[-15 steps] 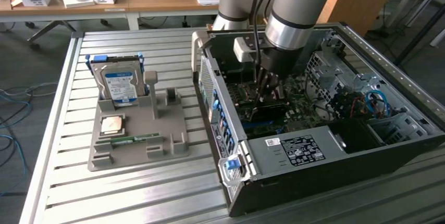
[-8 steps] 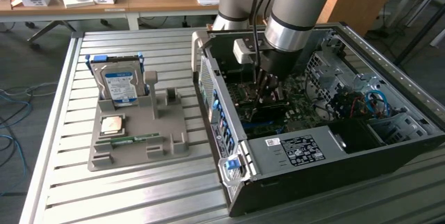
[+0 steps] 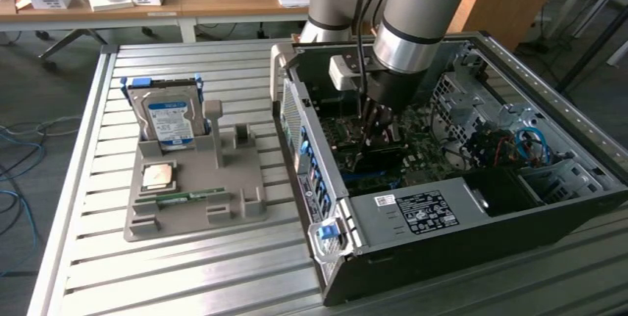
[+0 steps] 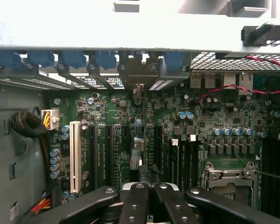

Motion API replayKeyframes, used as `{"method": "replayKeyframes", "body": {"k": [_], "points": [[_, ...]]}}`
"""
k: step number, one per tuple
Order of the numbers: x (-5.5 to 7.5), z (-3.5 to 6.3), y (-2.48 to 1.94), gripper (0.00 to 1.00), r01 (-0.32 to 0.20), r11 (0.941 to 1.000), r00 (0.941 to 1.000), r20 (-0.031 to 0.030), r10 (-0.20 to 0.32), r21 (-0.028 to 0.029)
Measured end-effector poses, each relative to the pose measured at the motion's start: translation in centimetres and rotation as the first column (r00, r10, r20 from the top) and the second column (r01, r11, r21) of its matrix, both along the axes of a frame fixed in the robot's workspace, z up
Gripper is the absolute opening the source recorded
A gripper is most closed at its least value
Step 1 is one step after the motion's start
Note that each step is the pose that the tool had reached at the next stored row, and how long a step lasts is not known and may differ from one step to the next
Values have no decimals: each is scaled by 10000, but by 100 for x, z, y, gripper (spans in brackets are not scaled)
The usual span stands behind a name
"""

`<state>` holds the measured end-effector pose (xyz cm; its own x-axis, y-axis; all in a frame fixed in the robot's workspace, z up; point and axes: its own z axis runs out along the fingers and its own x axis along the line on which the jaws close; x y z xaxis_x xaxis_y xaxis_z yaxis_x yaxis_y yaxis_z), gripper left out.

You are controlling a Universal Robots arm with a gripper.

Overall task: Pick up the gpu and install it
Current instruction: 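Press down on the gpu until it lock into place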

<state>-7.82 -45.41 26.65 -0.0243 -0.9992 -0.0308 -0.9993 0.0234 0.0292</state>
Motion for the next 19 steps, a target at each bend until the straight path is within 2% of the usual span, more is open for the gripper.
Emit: {"method": "replayKeyframes", "body": {"k": [19], "points": [[0, -27, 0, 11, 0, 10000, 10000, 3, 0, 9]]}}
